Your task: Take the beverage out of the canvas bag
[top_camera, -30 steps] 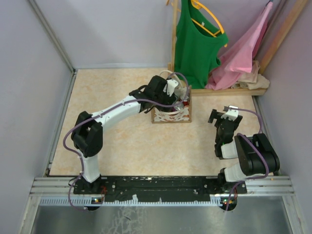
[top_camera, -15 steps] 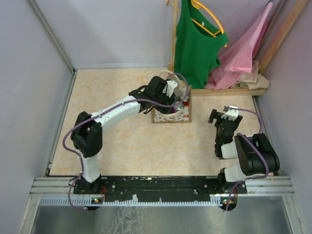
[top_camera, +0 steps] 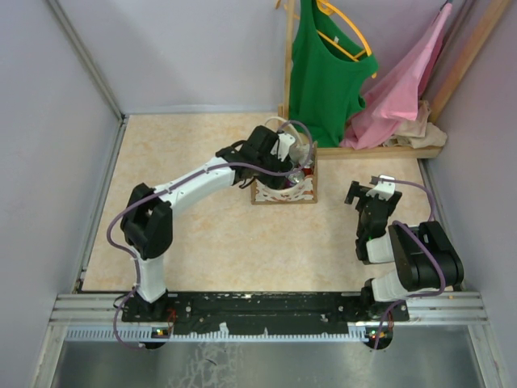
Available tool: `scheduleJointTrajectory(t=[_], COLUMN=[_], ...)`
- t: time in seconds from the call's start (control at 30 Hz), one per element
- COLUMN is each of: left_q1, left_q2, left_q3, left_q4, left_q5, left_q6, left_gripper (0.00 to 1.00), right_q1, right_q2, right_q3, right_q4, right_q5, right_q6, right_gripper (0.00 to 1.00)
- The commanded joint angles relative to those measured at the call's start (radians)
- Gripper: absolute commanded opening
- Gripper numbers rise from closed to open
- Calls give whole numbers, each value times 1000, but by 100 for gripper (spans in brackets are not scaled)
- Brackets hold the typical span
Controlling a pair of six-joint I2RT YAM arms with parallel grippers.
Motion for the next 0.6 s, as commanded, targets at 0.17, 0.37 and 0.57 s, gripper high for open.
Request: scheduleJointTrajectory(t=[0.17, 0.37, 0.57], left_q1=[-5, -4, -2], left_q2=[75, 117, 183], left_q3=[51, 75, 108], left_q4=[-58, -63, -107], left_q5=[-12, -21, -44], left_q6=[-18, -15, -11], left_gripper=[87, 86, 84], right_q1=[-5, -4, -4], right_q2=[-8, -9, -9], right_q3=[20, 20, 20], right_q4=[45, 45, 45], right_q5=[0, 1, 1], right_q6=[-1, -2, -1], right_gripper=[99, 99, 99])
